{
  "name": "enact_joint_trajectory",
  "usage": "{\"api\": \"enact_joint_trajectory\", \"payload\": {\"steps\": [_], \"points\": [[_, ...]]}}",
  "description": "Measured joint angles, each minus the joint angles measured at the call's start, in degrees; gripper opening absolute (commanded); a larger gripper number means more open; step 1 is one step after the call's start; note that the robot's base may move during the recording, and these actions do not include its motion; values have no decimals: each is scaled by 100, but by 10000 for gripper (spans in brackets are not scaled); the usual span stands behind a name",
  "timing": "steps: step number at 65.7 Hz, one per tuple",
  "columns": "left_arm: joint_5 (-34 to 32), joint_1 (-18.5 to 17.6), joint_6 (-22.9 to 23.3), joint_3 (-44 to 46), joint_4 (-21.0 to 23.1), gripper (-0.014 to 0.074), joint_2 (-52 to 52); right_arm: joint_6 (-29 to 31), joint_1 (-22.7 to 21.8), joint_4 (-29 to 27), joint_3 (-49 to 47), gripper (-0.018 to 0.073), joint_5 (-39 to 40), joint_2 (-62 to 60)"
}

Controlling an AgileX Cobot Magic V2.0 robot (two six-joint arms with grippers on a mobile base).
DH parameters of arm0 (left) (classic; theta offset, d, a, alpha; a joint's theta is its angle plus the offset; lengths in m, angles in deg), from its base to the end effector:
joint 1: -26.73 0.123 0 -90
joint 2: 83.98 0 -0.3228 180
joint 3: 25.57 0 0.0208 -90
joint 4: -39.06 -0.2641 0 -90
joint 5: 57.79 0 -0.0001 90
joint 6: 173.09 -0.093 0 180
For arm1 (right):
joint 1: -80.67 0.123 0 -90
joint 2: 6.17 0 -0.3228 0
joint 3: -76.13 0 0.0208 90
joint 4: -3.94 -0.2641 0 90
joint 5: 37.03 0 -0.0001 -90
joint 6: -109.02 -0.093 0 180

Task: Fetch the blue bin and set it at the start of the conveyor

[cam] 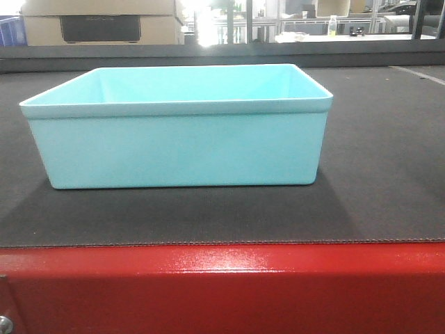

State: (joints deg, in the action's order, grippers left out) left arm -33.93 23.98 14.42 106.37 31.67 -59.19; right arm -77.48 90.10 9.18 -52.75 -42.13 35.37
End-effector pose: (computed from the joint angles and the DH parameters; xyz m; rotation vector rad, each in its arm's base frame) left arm 0.0456 0.0027 0.3454 -0.0096 1.6846 -0.0020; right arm 0.1139 0.0181 0.3330 -0.1153 1.7037 0.1323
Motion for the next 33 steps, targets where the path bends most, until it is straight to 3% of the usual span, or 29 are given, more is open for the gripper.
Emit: {"api": "enact_joint_trajectory", "payload": {"steps": [11,33], "points": [[0,0,0,-169,-19,-111,-511,0,0,23,199,-162,181,-448],[-10,0,0,-179,-43,-111,-583,0,0,23,210,-162,240,-472]]}}
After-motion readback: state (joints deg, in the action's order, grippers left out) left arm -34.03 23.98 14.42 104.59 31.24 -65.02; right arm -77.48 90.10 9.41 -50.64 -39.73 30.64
